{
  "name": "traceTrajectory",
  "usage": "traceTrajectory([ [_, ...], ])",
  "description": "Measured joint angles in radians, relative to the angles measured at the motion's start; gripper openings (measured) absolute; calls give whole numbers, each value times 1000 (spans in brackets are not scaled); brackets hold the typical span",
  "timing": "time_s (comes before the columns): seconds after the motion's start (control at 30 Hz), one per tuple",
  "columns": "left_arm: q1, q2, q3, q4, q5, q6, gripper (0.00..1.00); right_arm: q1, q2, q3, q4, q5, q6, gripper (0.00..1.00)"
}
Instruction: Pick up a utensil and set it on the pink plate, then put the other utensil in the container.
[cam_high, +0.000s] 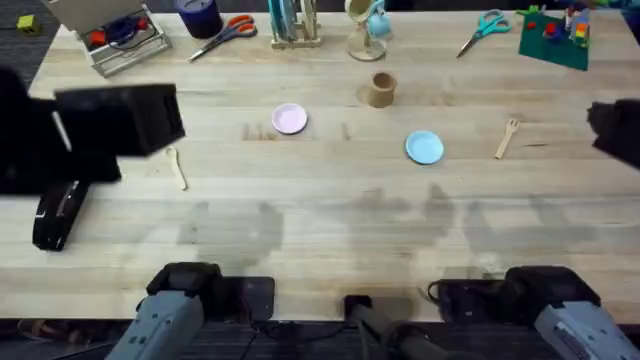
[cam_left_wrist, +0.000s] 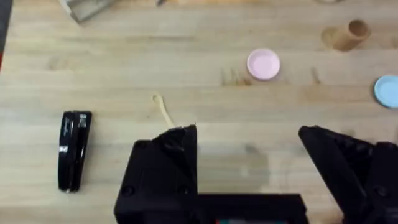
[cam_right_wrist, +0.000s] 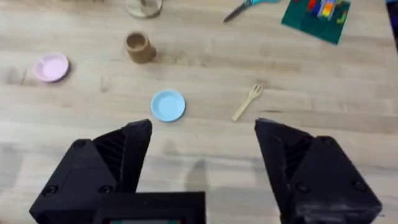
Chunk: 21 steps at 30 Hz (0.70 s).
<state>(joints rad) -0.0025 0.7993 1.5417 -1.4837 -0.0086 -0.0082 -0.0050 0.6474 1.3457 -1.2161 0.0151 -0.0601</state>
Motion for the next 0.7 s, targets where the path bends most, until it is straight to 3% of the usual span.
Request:
traceTrajectory([
  [0.17,0,168,135,-124,-5,0,993,0,154,152,-147,0,0,995],
  [0.33,0,283,219,-178,-8,0,993,0,282,250,-255,0,0,994],
  [0.7,0,341,230,-185,-11,0,992,0,417,273,-285,0,0,995],
])
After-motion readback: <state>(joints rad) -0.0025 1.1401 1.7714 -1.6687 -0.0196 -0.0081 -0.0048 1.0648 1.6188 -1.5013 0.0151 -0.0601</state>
